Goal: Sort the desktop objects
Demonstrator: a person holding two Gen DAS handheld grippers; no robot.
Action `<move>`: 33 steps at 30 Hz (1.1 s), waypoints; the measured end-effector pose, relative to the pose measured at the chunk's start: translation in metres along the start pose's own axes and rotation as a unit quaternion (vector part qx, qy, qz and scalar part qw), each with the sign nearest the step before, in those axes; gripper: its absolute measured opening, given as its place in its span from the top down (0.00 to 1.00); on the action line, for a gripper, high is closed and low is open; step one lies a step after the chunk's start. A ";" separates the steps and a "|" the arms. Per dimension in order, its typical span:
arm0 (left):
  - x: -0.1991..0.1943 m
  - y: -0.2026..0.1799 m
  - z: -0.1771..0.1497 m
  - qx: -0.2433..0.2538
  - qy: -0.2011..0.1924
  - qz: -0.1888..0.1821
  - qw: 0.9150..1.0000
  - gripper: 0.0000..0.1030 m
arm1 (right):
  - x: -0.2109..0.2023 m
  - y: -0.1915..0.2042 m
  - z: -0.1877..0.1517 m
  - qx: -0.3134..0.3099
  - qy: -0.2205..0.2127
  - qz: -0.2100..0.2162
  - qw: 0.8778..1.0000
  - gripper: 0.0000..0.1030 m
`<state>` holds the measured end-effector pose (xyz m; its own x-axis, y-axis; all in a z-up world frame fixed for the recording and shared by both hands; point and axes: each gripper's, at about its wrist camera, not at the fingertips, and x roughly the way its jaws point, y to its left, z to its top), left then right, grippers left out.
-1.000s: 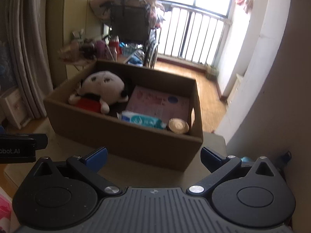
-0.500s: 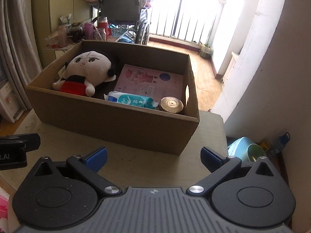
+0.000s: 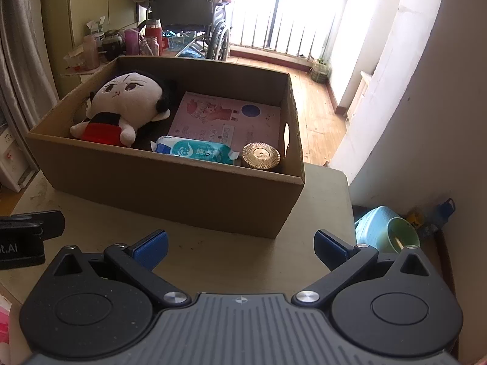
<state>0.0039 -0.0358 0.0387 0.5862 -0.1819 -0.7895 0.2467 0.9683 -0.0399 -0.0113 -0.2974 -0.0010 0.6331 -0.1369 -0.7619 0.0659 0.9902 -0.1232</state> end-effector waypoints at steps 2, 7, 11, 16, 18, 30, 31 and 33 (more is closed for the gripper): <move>0.001 -0.003 0.000 0.003 0.001 0.000 1.000 0.00 | 0.001 -0.001 0.000 0.000 0.001 -0.001 1.000 0.00; 0.002 -0.009 0.001 0.008 0.002 -0.001 1.000 0.00 | 0.002 -0.006 0.001 0.004 0.001 -0.003 1.000 0.00; 0.003 -0.013 0.002 0.010 0.003 -0.003 1.000 0.00 | 0.002 -0.010 0.002 0.005 -0.001 -0.005 1.000 0.00; 0.002 -0.019 0.001 0.014 0.004 -0.004 1.000 0.00 | 0.002 -0.013 0.002 0.006 -0.002 -0.007 1.000 0.00; 0.002 -0.020 0.001 0.015 0.005 -0.004 1.000 0.00 | 0.001 -0.014 0.002 0.008 -0.002 -0.007 1.000 0.00; 0.000 -0.026 0.001 0.019 0.004 -0.006 1.000 0.00 | -0.002 -0.019 0.003 0.013 -0.005 -0.009 1.000 0.00; 0.000 -0.026 0.001 0.018 0.004 -0.005 1.000 0.00 | -0.002 -0.020 0.002 0.014 -0.005 -0.009 1.000 0.00; 0.000 -0.027 0.001 0.019 0.004 -0.006 1.000 0.00 | -0.002 -0.021 0.002 0.016 -0.004 -0.009 1.000 0.00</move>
<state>-0.0026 -0.0621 0.0404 0.5765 -0.1921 -0.7942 0.2831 0.9587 -0.0264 -0.0124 -0.3174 0.0048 0.6382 -0.1548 -0.7541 0.1019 0.9879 -0.1166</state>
